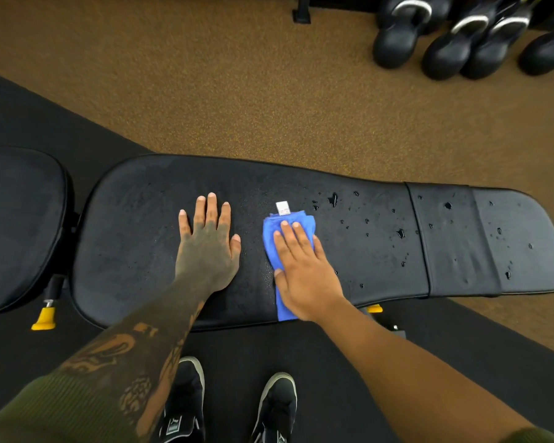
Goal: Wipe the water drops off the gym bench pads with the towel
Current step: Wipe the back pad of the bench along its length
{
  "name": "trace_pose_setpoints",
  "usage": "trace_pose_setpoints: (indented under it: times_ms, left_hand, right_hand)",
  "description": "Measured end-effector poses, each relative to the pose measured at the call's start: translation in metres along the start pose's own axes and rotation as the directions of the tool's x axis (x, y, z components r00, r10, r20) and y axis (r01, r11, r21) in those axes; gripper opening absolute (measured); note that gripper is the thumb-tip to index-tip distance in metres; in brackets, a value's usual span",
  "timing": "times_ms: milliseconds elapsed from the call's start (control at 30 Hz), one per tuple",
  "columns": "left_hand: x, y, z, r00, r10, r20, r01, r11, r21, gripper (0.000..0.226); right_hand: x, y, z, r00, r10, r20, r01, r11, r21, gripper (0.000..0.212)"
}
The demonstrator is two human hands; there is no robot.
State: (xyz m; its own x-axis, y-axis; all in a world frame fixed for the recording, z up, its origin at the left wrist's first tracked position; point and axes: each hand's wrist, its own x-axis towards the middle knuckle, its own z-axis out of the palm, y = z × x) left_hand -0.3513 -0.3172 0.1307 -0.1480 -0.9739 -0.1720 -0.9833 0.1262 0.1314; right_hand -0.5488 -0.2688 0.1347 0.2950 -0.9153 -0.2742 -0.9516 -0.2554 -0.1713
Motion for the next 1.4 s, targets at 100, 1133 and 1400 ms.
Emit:
trace_pose_setpoints:
  times_ms: [100, 1133, 1400]
  left_hand:
    - [-0.007, 0.002, 0.002, 1.000, -0.011, 0.011, 0.011, 1.000, -0.009, 0.064]
    - [-0.019, 0.034, 0.011, 0.999, 0.022, 0.036, -0.021, 1.000, -0.011, 0.064]
    - [-0.020, 0.033, 0.015, 0.999, 0.026, 0.026, -0.026, 1.000, 0.007, 0.064]
  right_hand:
    - [0.012, 0.002, -0.005, 0.994, 0.110, -0.014, -0.110, 0.994, 0.027, 0.066]
    - [-0.019, 0.030, 0.002, 0.998, -0.069, -0.007, 0.069, 0.997, 0.015, 0.068]
    - [0.009, 0.036, -0.008, 0.998, 0.067, -0.017, -0.066, 0.997, 0.032, 0.065]
